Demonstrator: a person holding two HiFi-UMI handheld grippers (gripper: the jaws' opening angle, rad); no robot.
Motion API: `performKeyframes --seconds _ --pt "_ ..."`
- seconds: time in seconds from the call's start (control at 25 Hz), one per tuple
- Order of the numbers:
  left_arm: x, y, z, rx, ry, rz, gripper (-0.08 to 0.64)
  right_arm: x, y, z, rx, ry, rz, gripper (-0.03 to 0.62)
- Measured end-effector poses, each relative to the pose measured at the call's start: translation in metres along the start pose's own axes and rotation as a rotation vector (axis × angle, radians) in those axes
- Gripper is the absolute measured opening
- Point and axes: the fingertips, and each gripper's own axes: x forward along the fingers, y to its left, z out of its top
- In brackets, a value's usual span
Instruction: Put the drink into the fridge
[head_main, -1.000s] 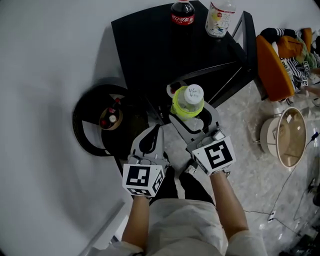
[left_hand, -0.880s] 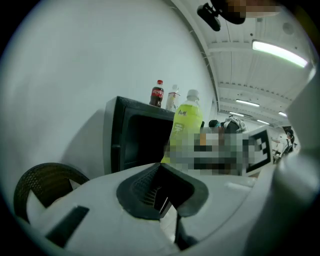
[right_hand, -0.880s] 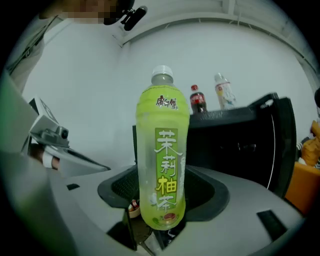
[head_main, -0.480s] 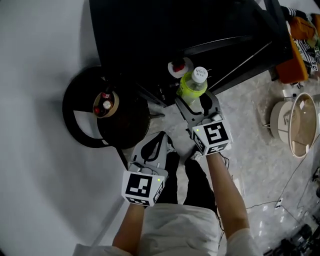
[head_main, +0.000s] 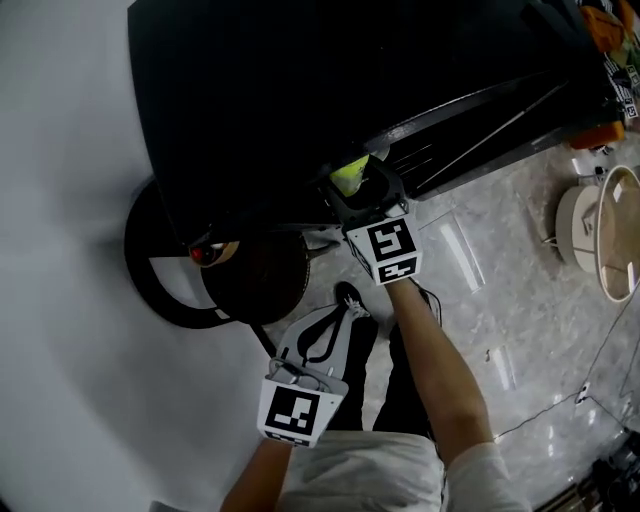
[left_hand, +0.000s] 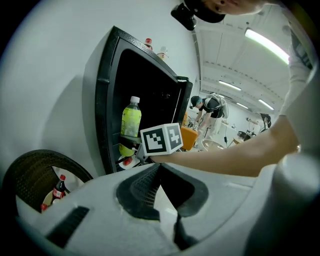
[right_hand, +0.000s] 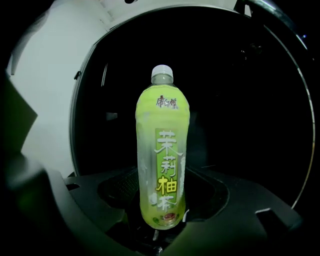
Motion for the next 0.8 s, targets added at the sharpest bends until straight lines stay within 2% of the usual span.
performKeyframes --seconds 0.16,0.32,0.8 --pt "0.004 0.007 -0.001 -0.002 -0.001 -0.004 0.009 0.026 -0.002 0.0 0.009 -0.018 -0.016 0.275" --pt "0.001 0.009 -0.007 0.032 0.015 -0.016 0.009 0.042 0.002 -0.001 0.01 -0.033 -0.025 0.275" --pt "-0.009 0.028 -0.025 0.011 0.044 0.023 0.009 0.07 0.014 -0.006 -0.021 -0.082 -0.017 0.275"
